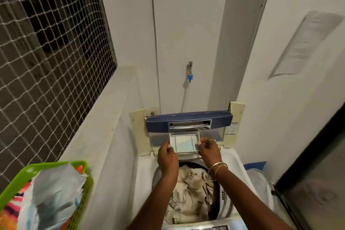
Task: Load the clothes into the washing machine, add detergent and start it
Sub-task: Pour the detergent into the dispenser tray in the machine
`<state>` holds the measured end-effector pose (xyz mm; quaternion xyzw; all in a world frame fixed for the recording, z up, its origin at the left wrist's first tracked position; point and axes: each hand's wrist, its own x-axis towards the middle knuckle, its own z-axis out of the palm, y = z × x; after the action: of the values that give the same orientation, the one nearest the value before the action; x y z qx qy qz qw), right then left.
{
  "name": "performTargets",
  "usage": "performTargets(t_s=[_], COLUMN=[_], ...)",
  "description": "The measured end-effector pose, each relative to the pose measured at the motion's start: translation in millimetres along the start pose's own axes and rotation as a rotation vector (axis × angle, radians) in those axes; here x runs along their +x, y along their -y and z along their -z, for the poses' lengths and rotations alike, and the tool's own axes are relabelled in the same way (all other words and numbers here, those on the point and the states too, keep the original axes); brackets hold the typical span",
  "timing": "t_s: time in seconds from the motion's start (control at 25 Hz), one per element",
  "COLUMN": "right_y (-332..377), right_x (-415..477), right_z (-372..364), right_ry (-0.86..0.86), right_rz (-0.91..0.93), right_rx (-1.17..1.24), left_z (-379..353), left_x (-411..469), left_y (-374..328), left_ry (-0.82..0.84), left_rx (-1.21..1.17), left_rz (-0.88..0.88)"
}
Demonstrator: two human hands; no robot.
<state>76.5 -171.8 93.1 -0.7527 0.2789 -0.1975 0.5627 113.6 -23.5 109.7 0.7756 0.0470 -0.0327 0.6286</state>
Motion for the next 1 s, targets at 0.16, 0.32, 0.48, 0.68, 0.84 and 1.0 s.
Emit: performTargets(t_s=[0.16,0.32,0.48,0.68,0.84,1.0], right_y=[-28.9,-63.1,-96.9,-115.7,-132.8,-144.0], right_x=[18.3,39.7,55.8,58.8,50.1,43.9], right_z=[5.5,7.4,3.3,0.5,-3.9,-12.7], right_ry=[0.024,0.086,0.127,0.181,0.179,0.101], right_rz=[-0.024,-0.013,-0.067,-0.133,-0.207,-0.286], right_rx=[-0.001,-0.002,-0.007,-0.015,-0.024,-0.080], left_z=[-24.4,-45.8,-62.7,-73.2,-76.3,-76.6], left_x=[16.1,31.4,34.1,43.7,45.5,48.4], left_y=[25.7,57.8,72.6,102.3,137.8,152.2], left_ry=[0.051,0.117,0.077,0.171,0.216,0.268], left_rx=[0.006,-0.015,0.066,0.153,0.172,0.157], left_rz=[0.089,0.120,0.082,0.124,0.174,0.273])
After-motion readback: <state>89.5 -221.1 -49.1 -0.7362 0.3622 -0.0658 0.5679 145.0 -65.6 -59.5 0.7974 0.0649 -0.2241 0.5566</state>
